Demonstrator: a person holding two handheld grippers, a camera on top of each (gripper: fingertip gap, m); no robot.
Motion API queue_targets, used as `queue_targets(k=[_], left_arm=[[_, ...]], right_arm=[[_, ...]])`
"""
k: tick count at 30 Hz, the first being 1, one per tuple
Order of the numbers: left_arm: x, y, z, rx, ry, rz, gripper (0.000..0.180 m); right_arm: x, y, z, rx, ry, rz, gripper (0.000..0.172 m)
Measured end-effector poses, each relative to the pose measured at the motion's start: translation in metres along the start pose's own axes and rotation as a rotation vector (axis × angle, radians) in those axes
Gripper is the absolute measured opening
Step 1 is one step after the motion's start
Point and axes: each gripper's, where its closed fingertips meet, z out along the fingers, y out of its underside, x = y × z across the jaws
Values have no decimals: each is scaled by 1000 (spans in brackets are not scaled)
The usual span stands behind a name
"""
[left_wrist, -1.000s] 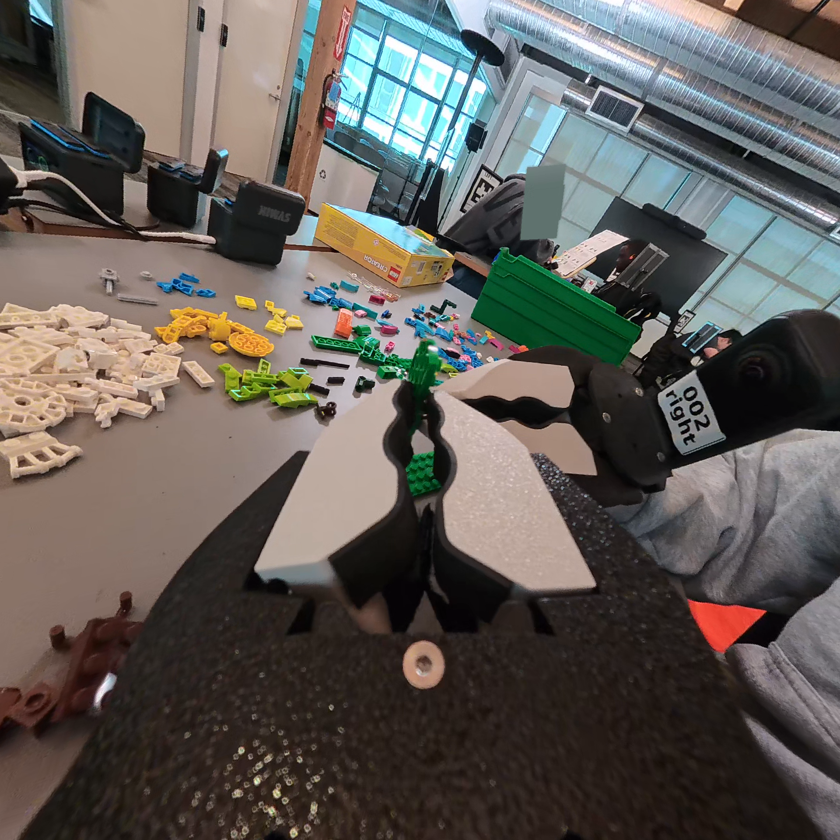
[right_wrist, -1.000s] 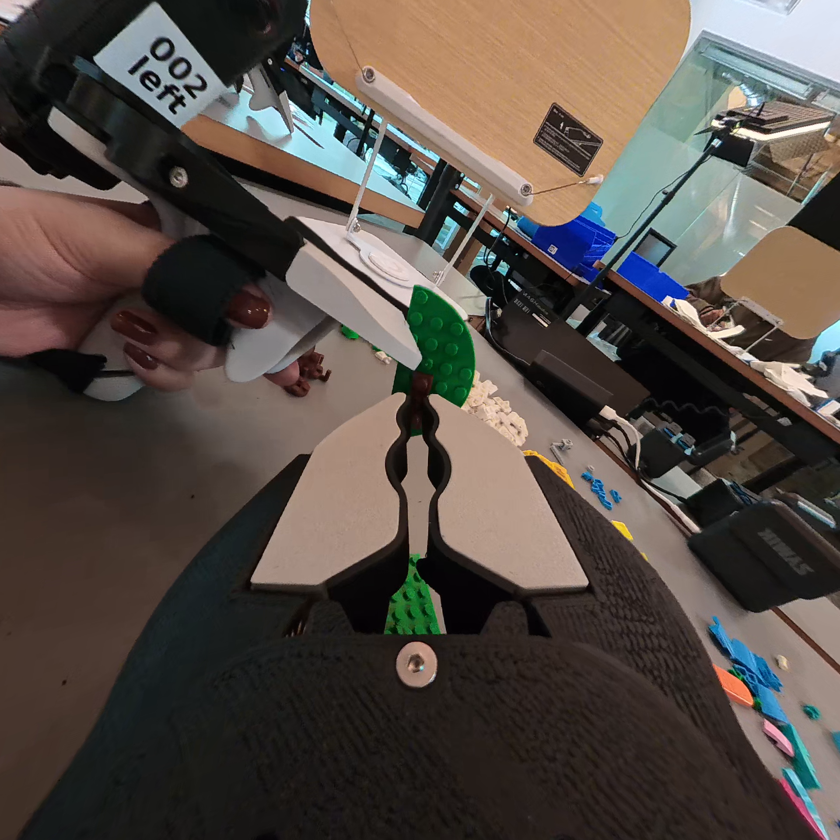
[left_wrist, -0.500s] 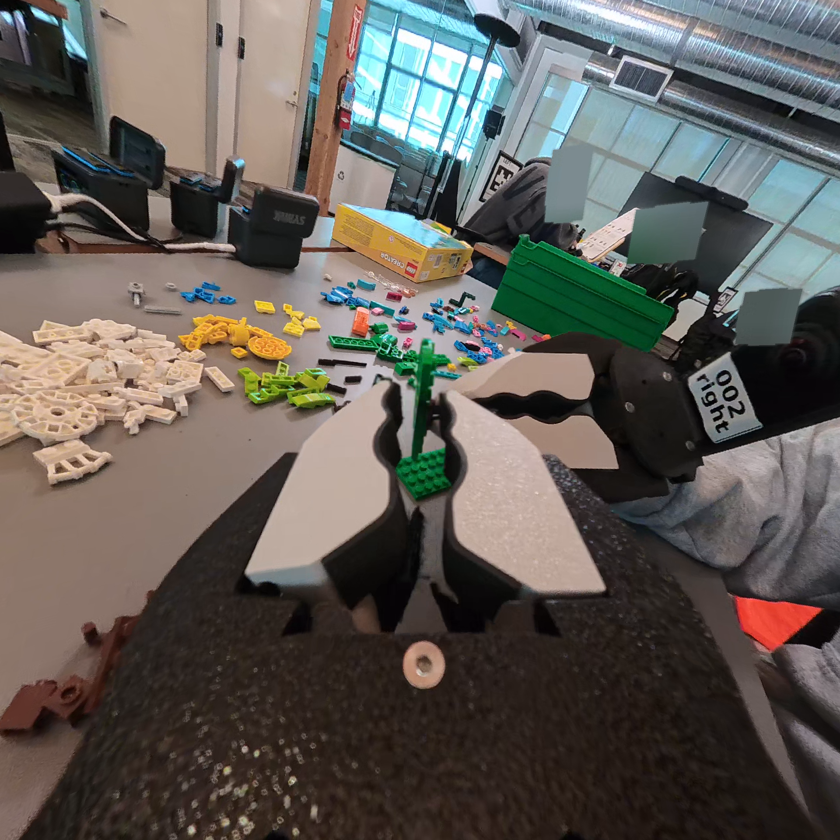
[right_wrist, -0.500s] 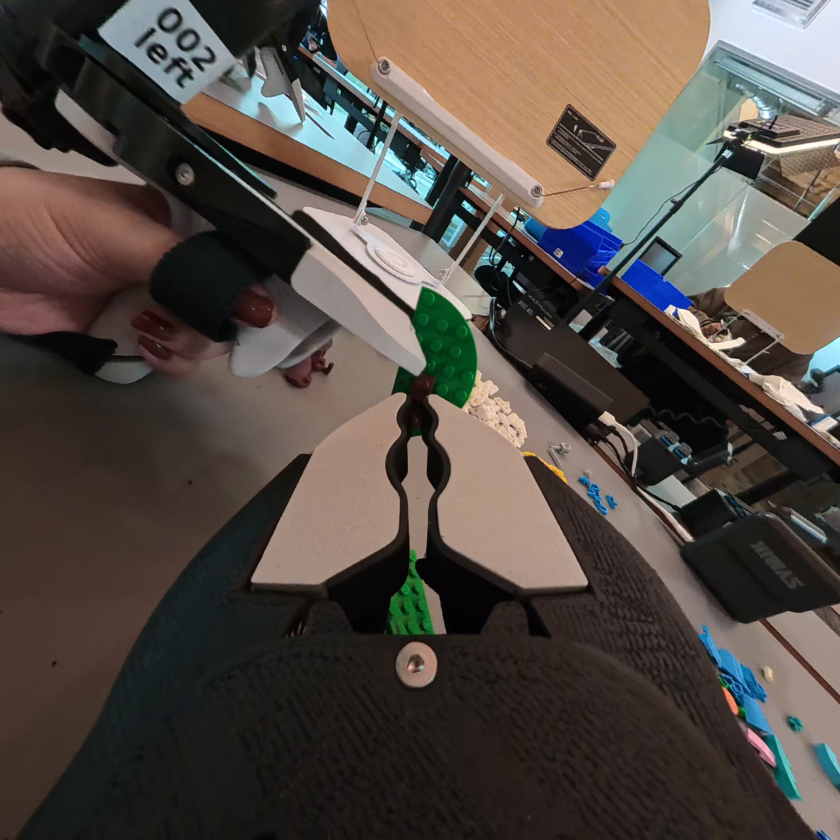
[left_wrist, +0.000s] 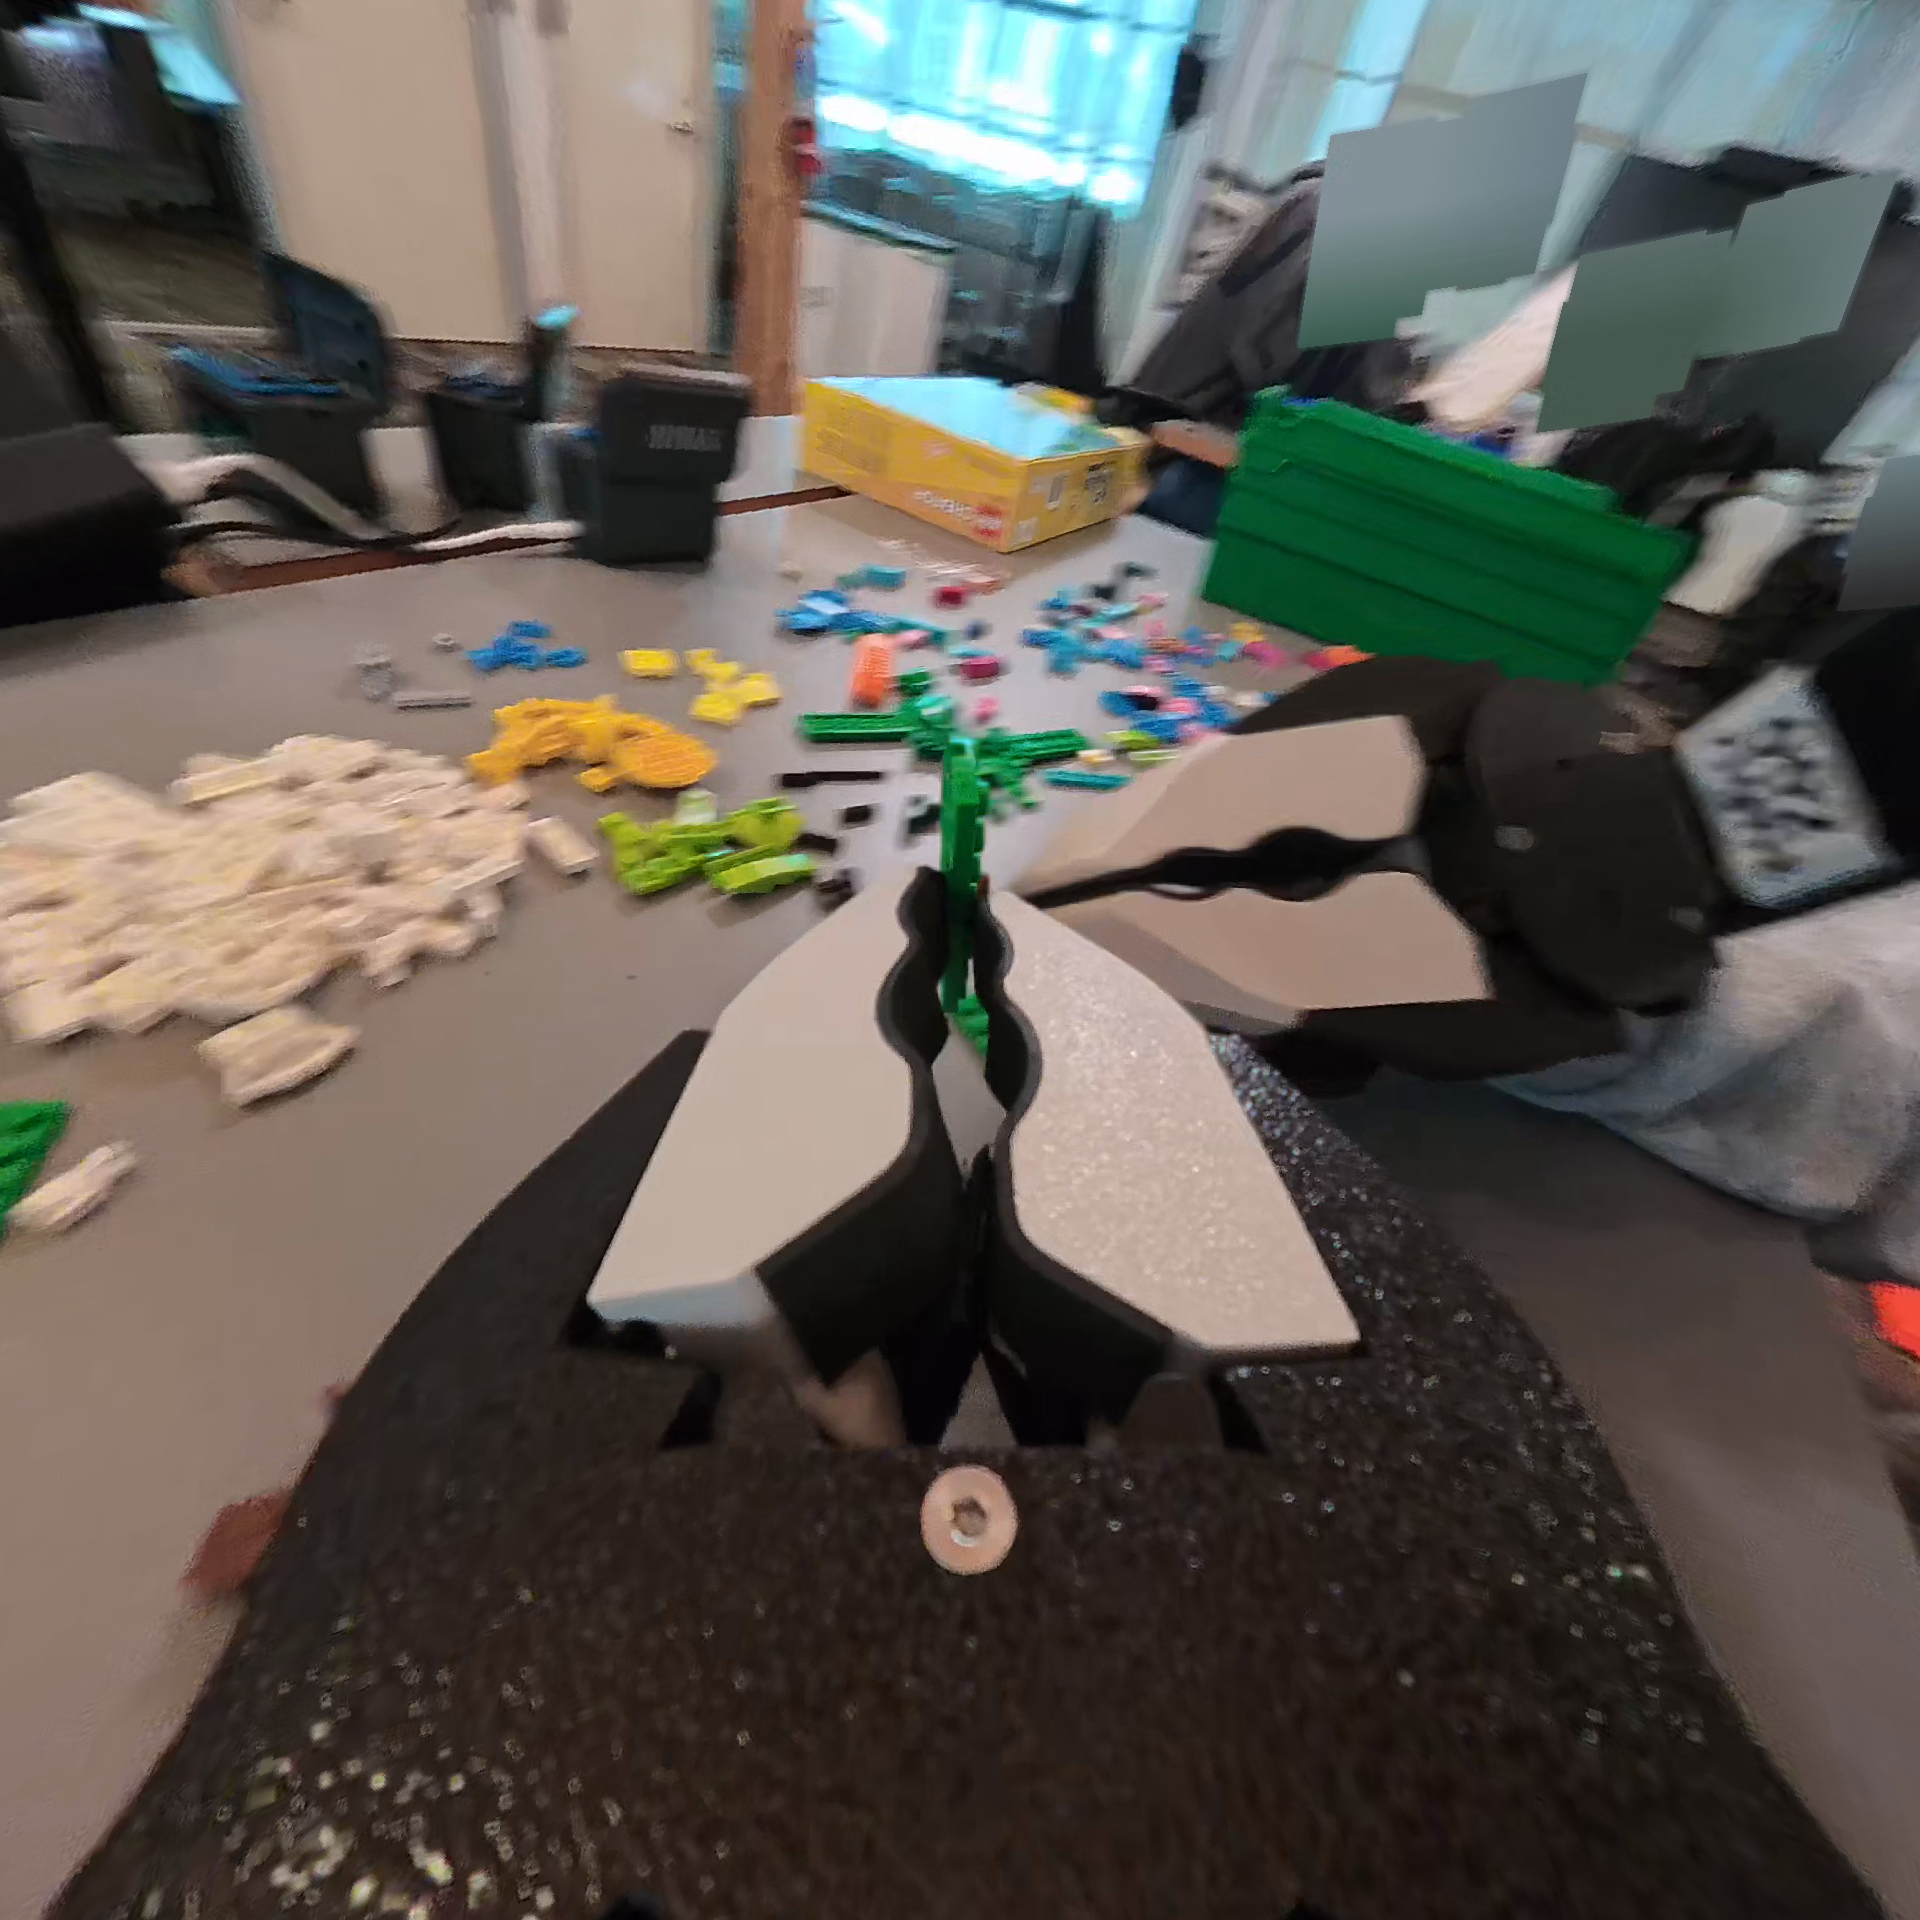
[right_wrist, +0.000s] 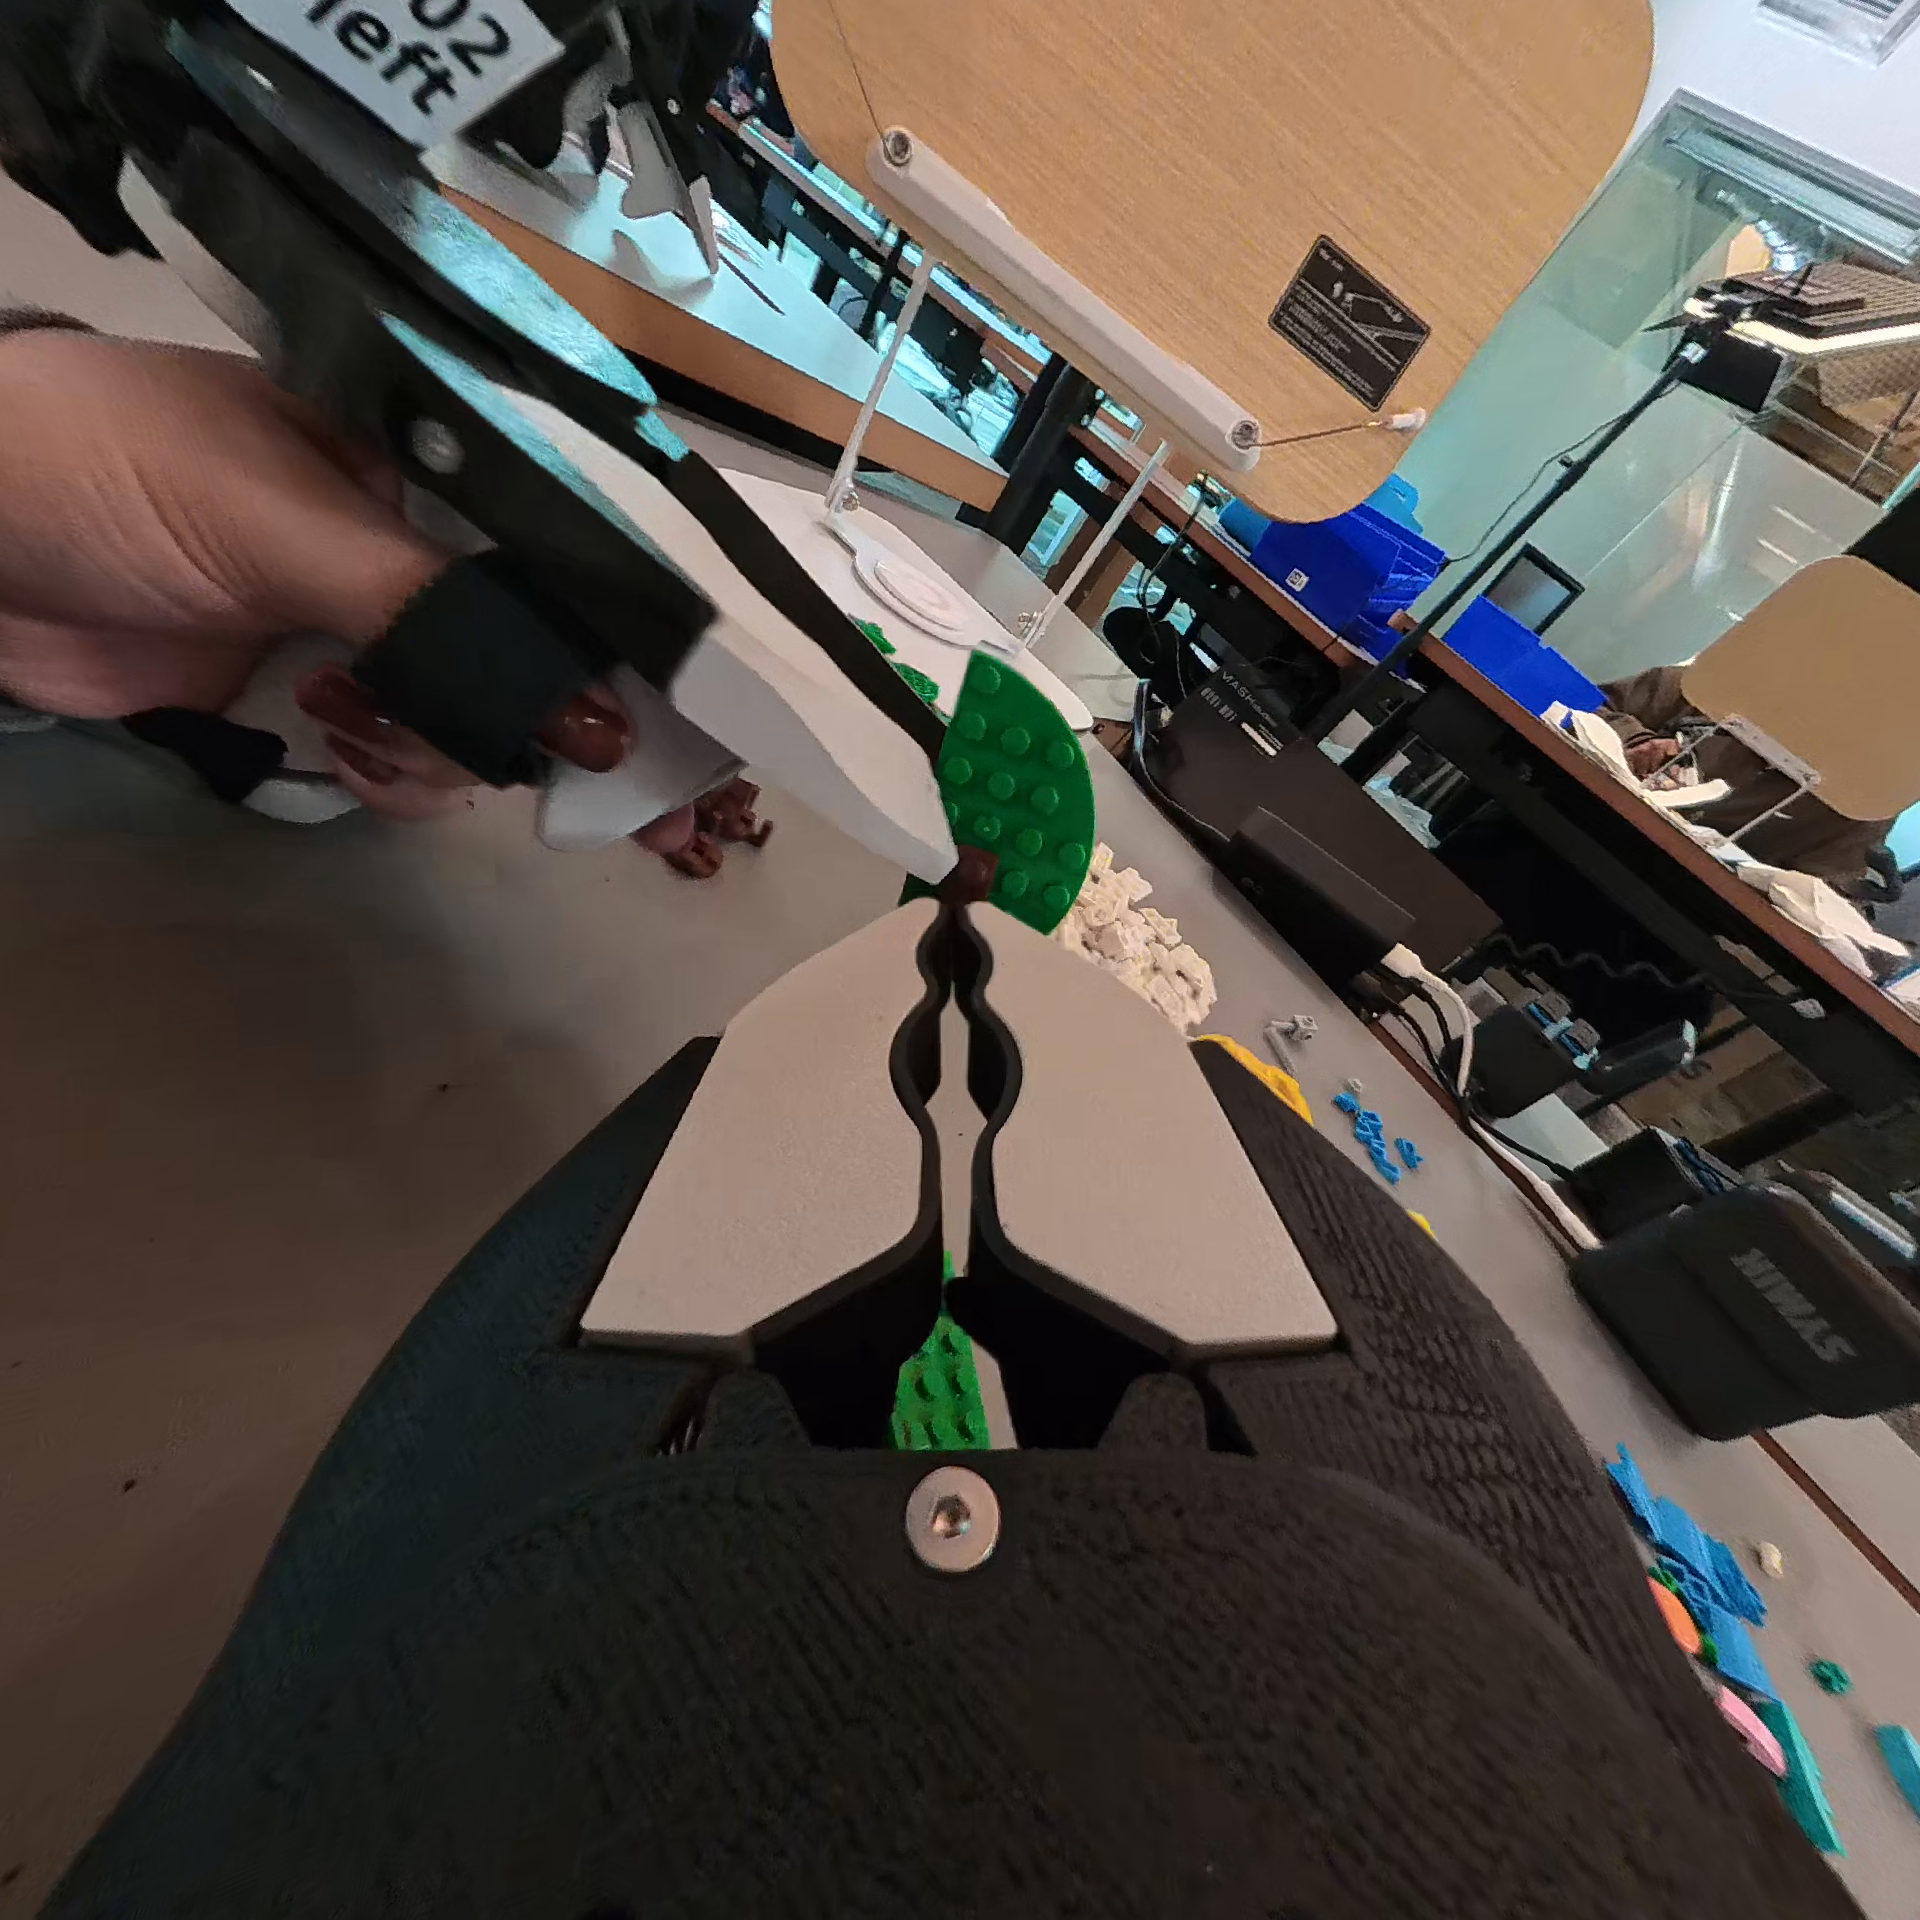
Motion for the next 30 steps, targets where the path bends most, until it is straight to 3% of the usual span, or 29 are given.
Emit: queue_targets(k=[3, 7, 15, 23, 26, 30], left_arm=[[-24, -2, -7, 5, -108, -8, 3], [-15, -12, -10, 79, 24, -141, 3], [8, -5, -2, 44, 101, -64, 3], [13, -2, -3, 14, 199, -150, 7], [13, -2, -5, -2, 208, -120, 4], [7, 0, -2, -21, 97, -1, 3]], right_arm=[[1, -3, -2, 14, 13, -6, 0], [4, -6, -3, 43, 29, 21, 0], [0, -4, -2, 33, 8, 26, 8], [-2, -4, -3, 38, 7, -2, 5], [-3, -6, -4, 48, 2, -16, 4], [-1, -2, -1, 15, -1, -18, 0]])
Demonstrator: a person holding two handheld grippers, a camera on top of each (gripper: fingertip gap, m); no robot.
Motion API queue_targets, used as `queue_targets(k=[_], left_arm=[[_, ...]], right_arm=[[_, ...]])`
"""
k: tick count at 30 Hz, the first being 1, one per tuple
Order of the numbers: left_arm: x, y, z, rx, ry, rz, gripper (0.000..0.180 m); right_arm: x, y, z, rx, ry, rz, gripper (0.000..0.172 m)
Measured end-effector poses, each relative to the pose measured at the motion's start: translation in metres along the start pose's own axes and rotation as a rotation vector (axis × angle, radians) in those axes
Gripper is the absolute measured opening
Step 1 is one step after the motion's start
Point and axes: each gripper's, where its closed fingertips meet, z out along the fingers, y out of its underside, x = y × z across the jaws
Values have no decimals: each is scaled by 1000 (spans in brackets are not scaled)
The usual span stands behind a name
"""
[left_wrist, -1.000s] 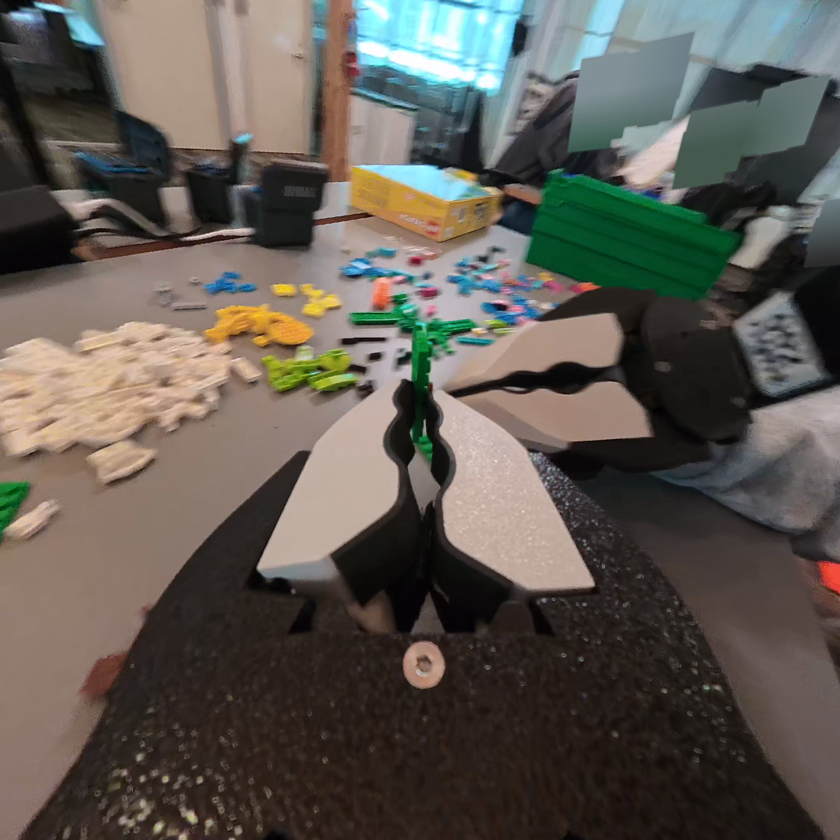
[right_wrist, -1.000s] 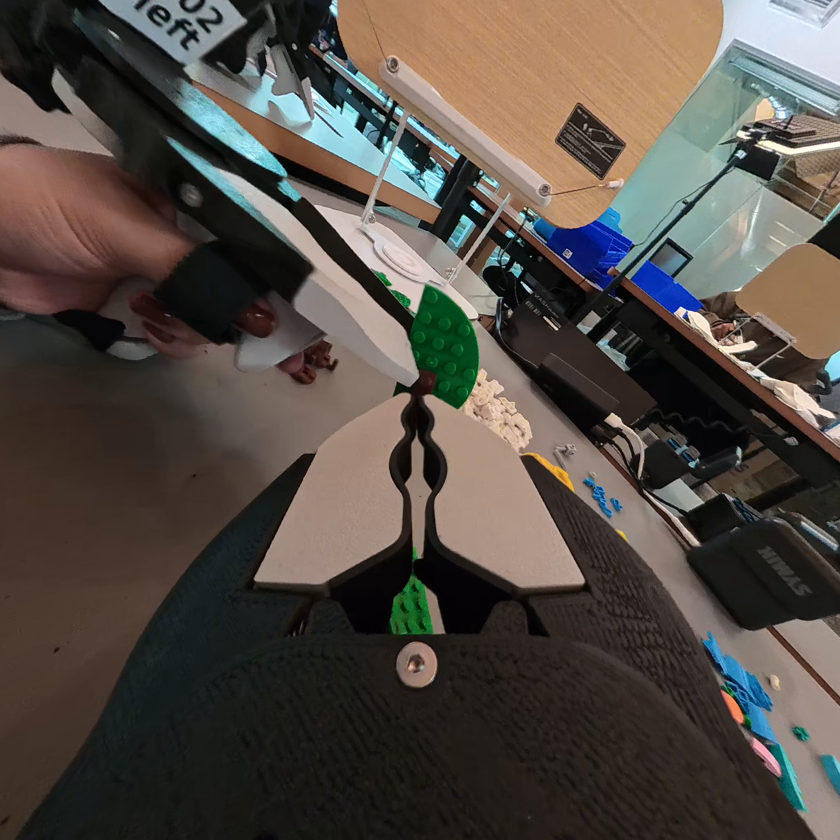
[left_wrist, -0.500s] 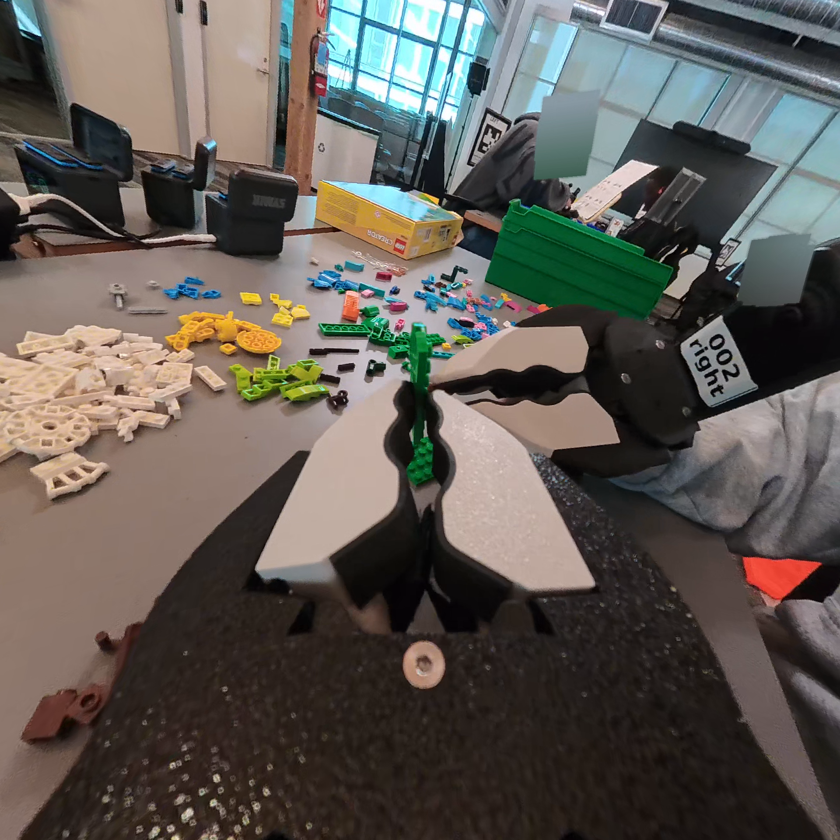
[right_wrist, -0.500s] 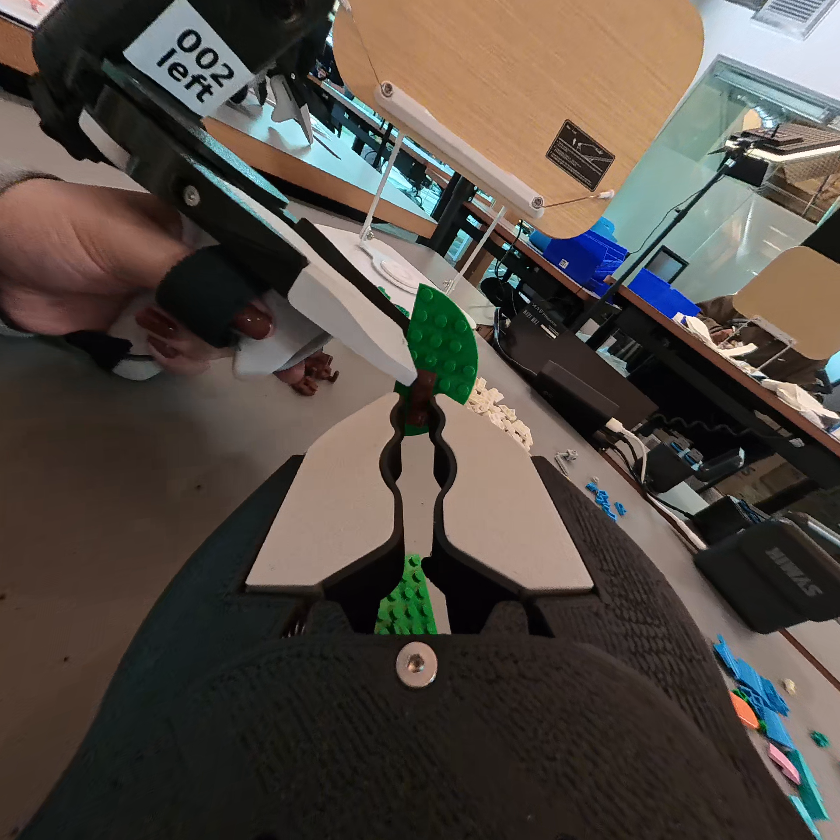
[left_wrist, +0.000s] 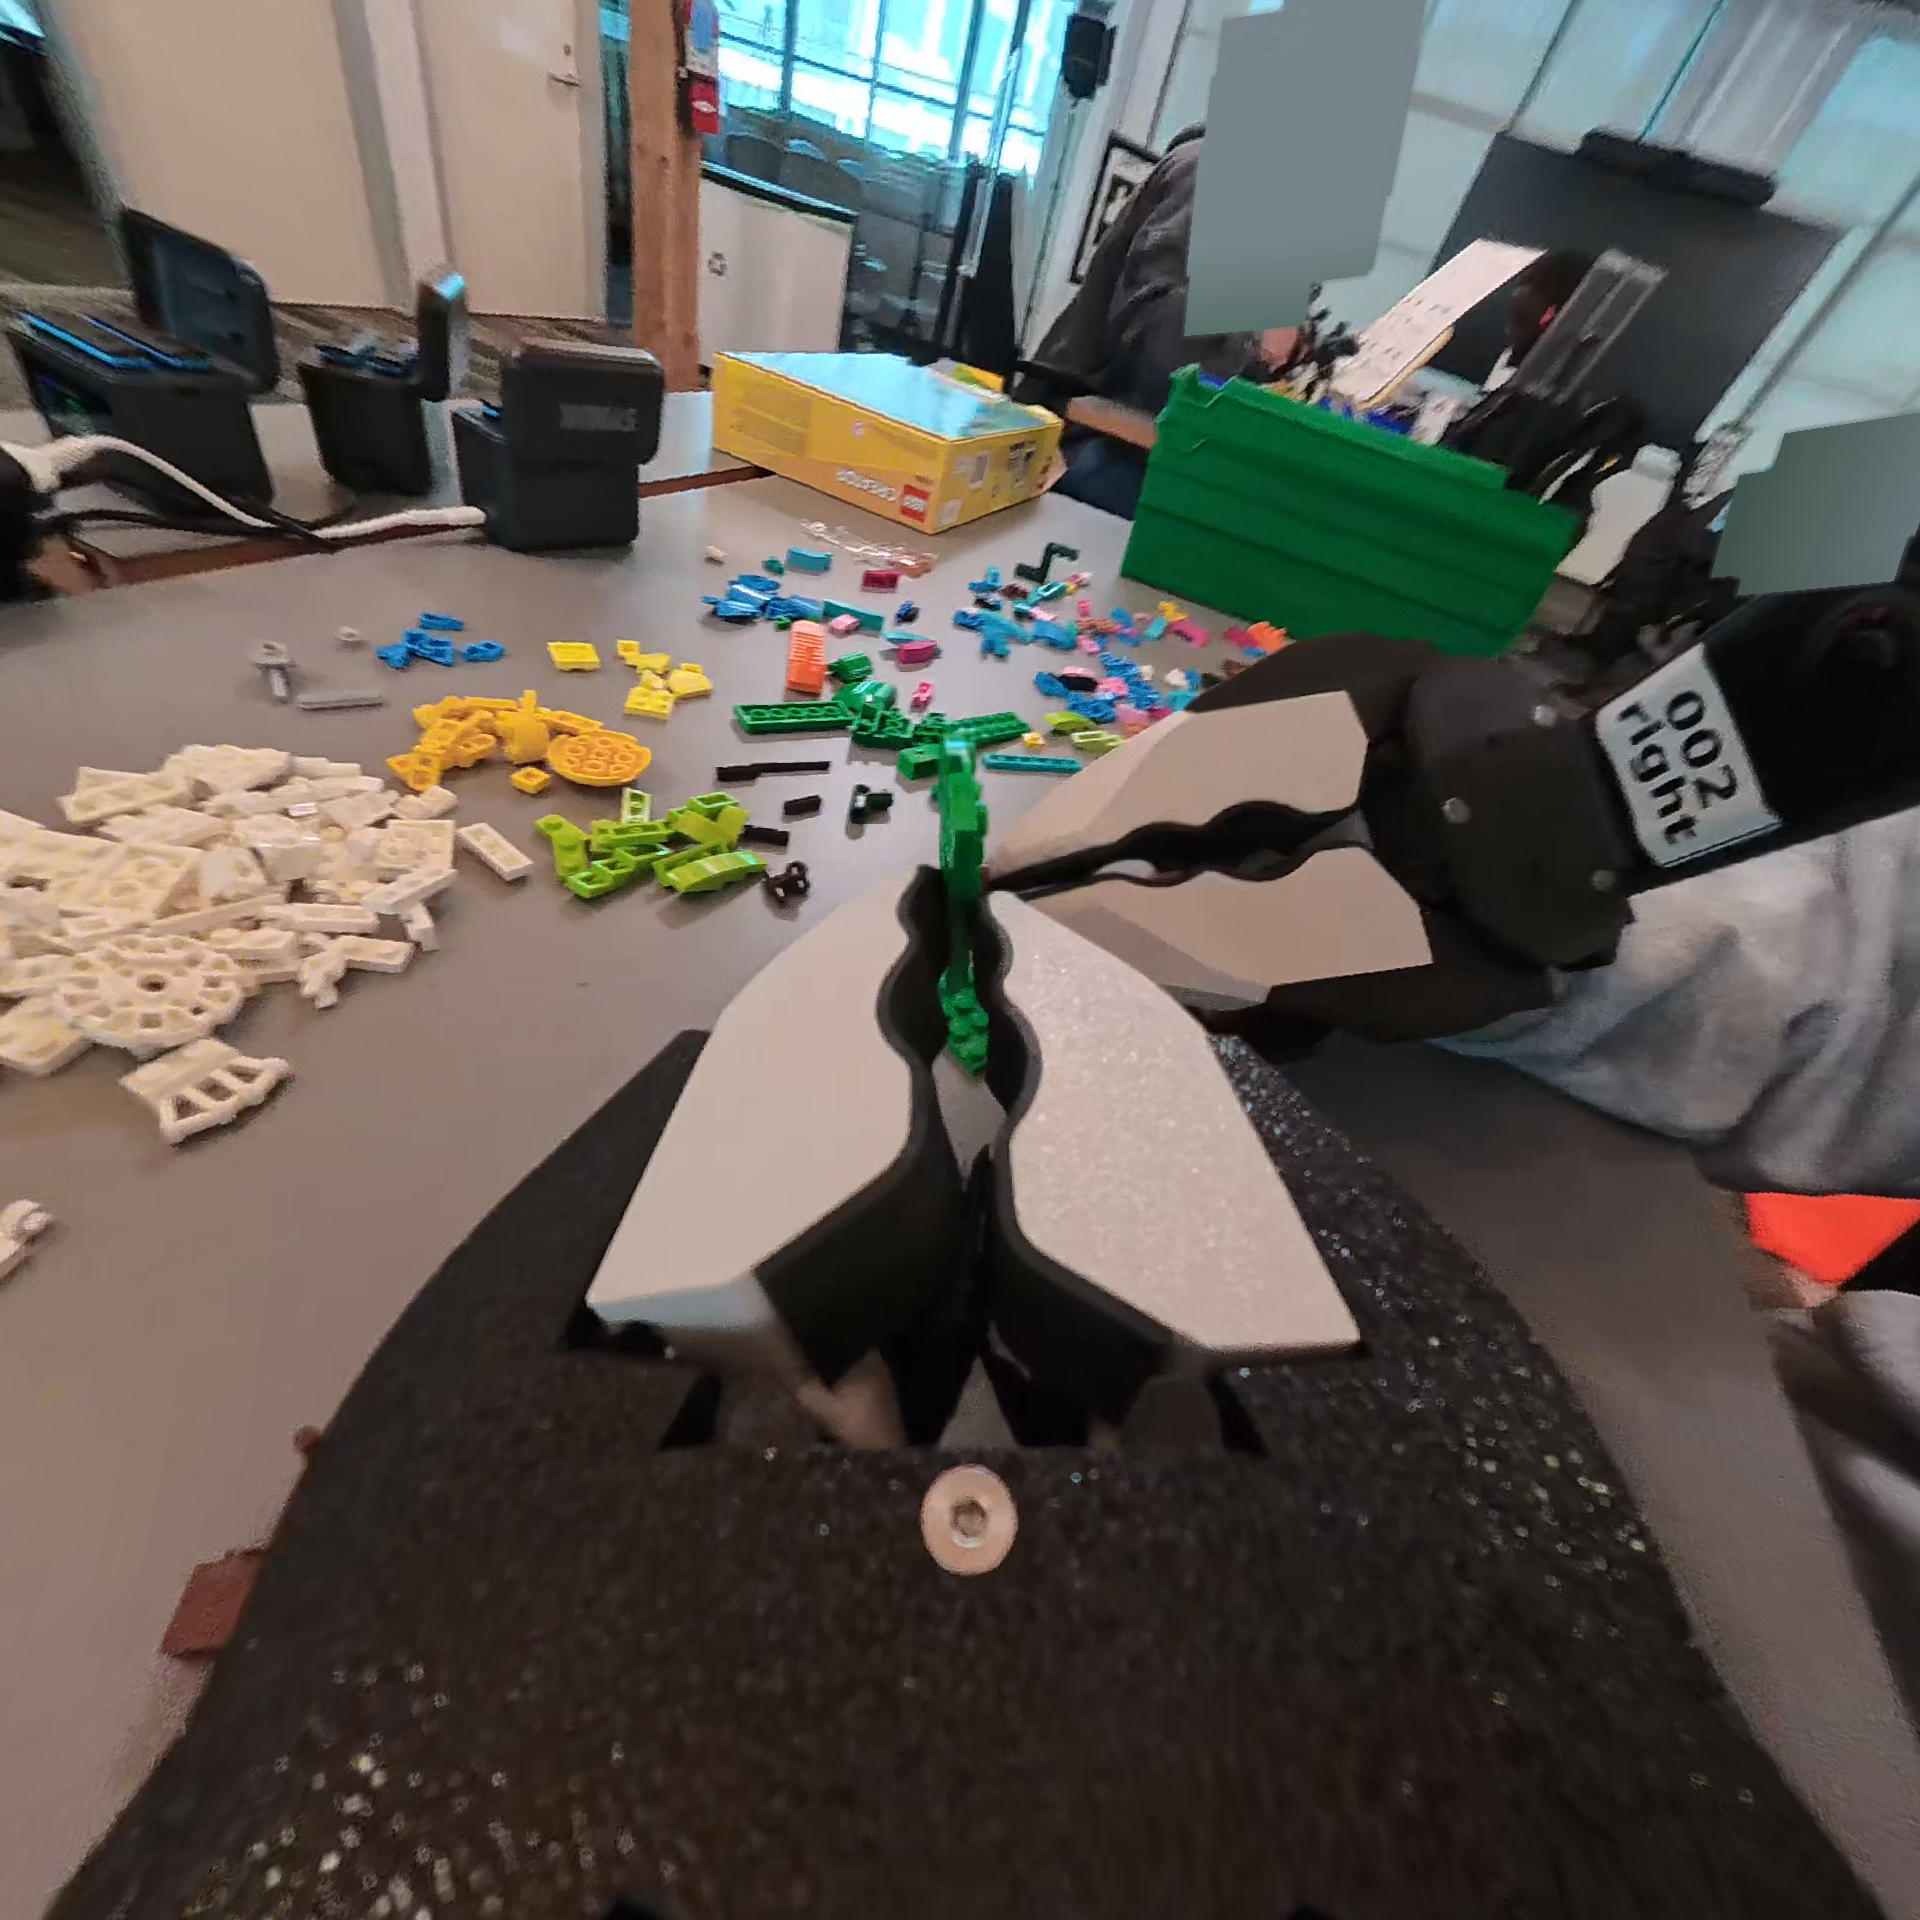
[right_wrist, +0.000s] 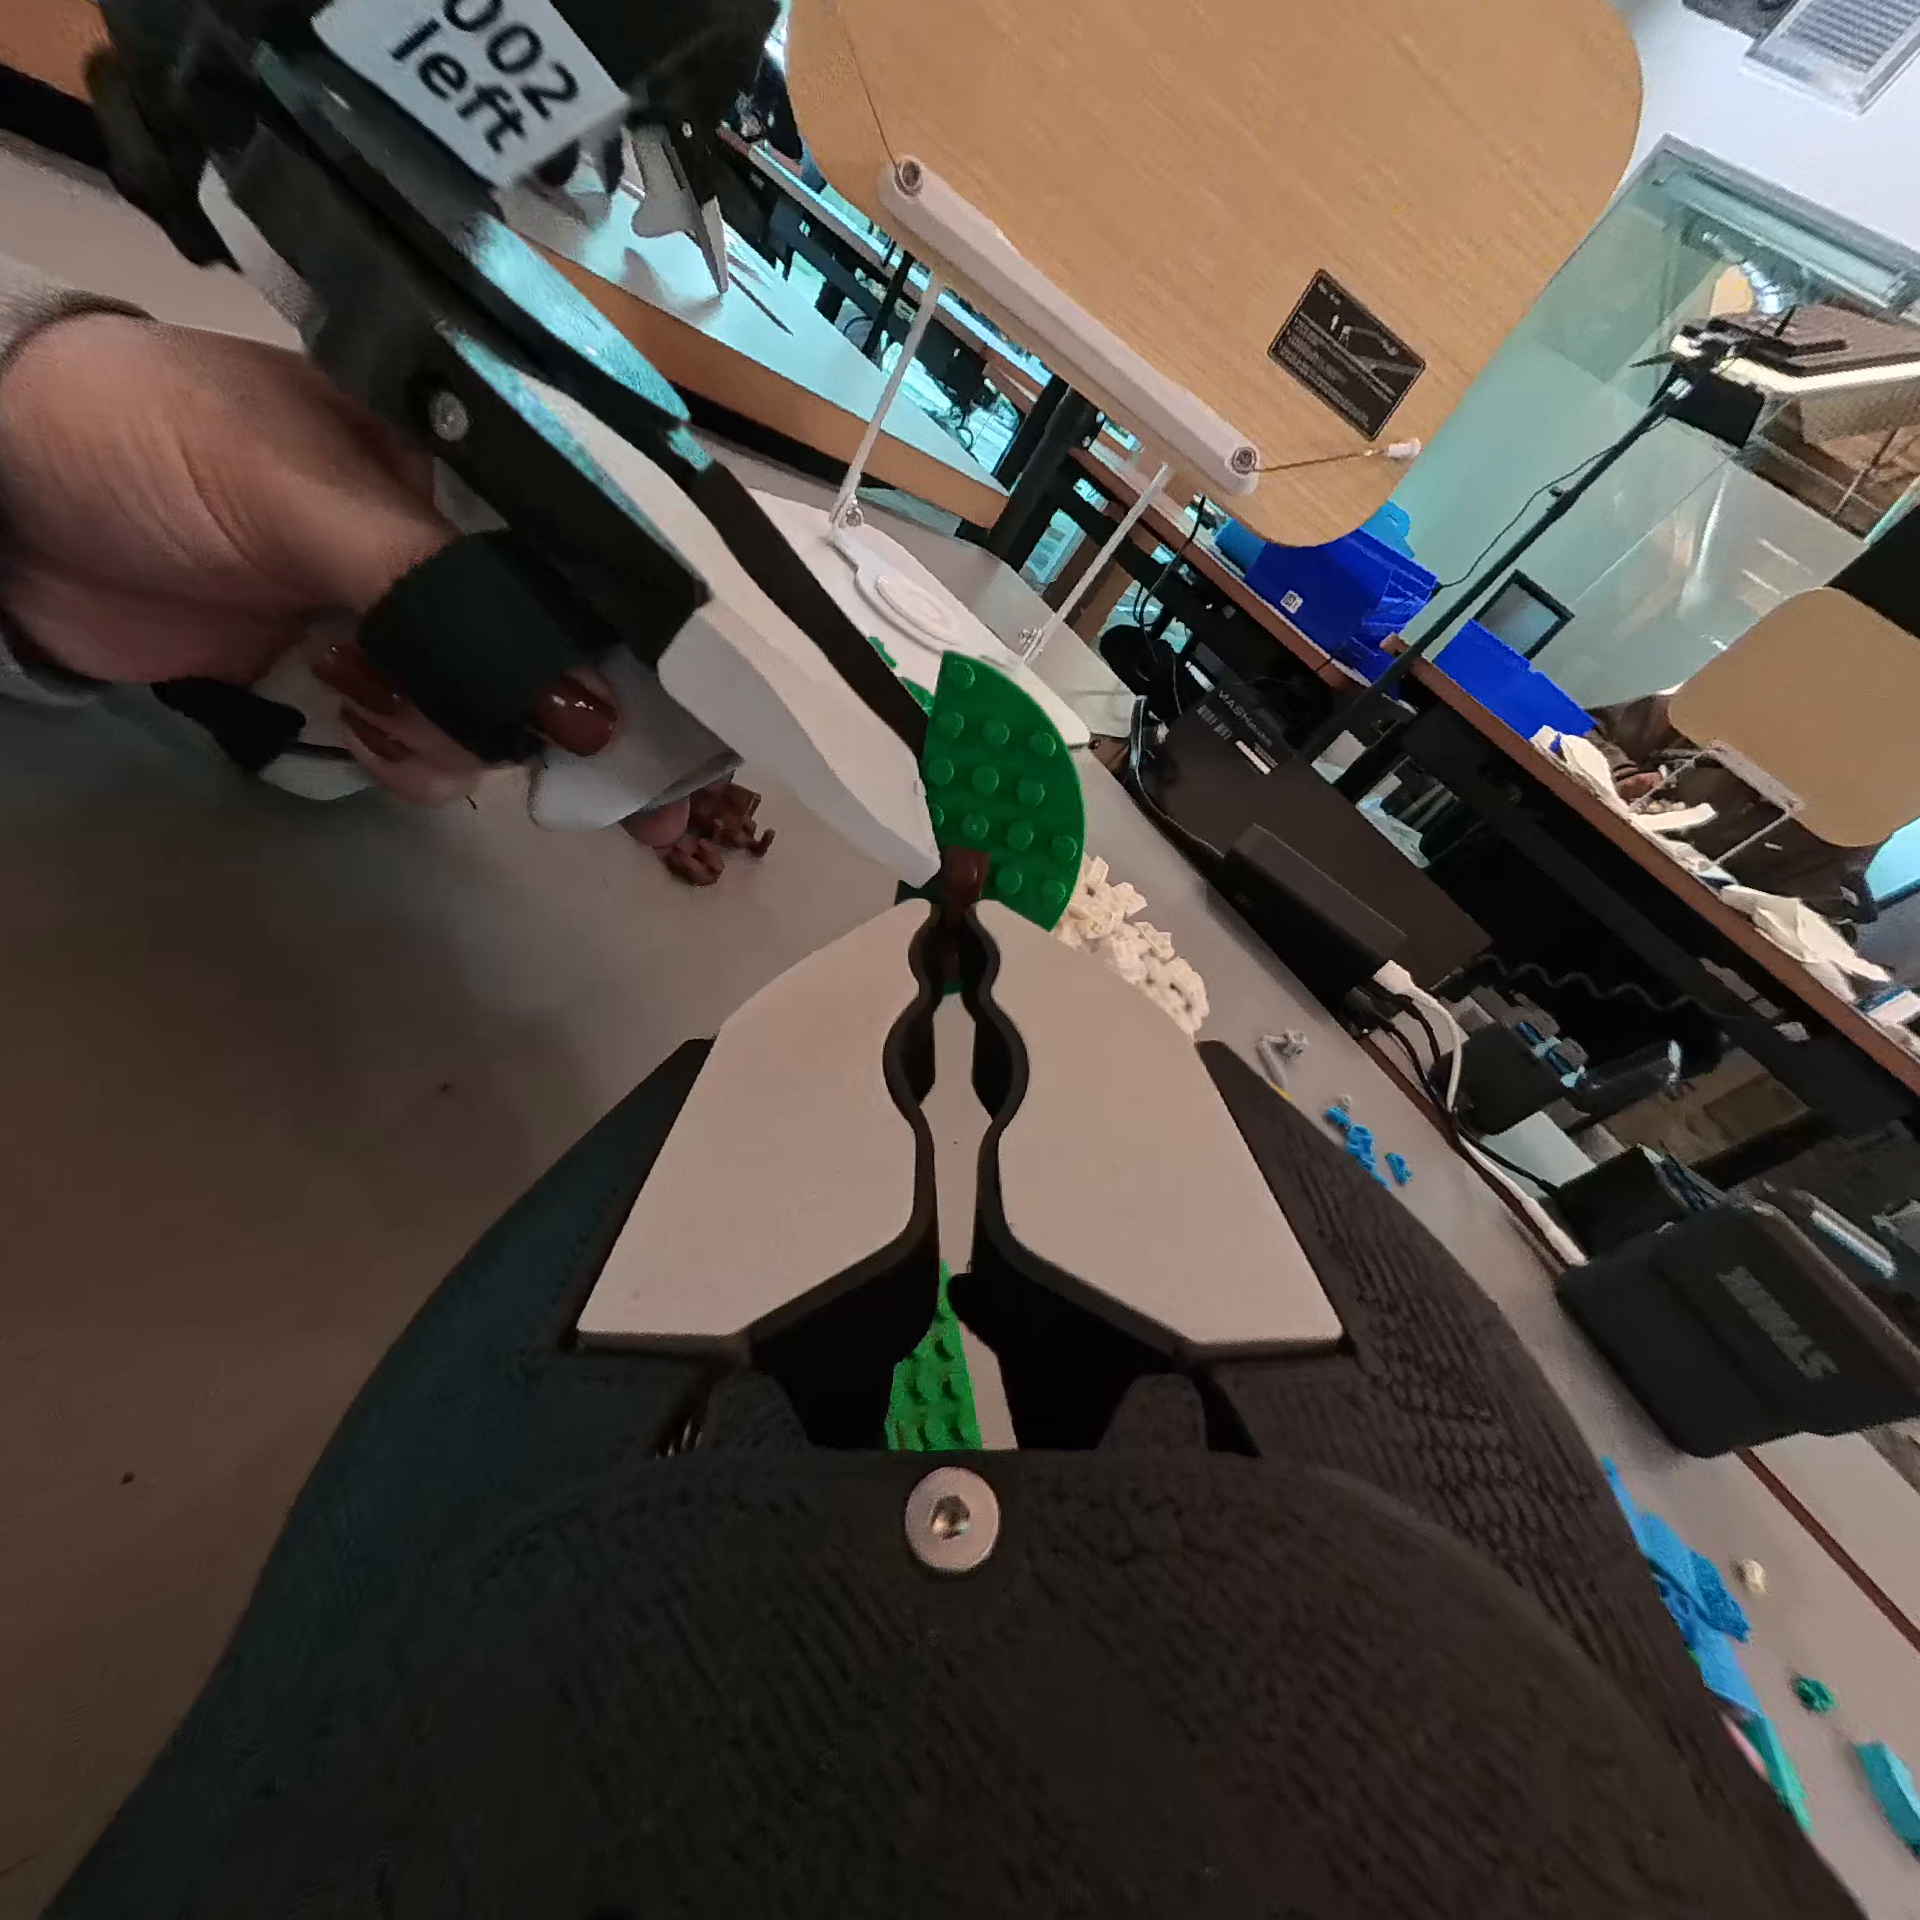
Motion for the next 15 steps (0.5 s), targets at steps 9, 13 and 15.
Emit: queue_targets(k=[9, 13, 15], left_arm=[[-18, -12, -10, 84, -34, -125, 3], [27, 12, 4, -114, 241, -354, 4], [54, 33, 7, -279, 354, -471, 4]], right_arm=[[7, 6, 1, -22, 34, -22, 0], [44, 15, -5, -59, 198, -107, 2], [66, 19, -11, -94, 273, -81, 9]])
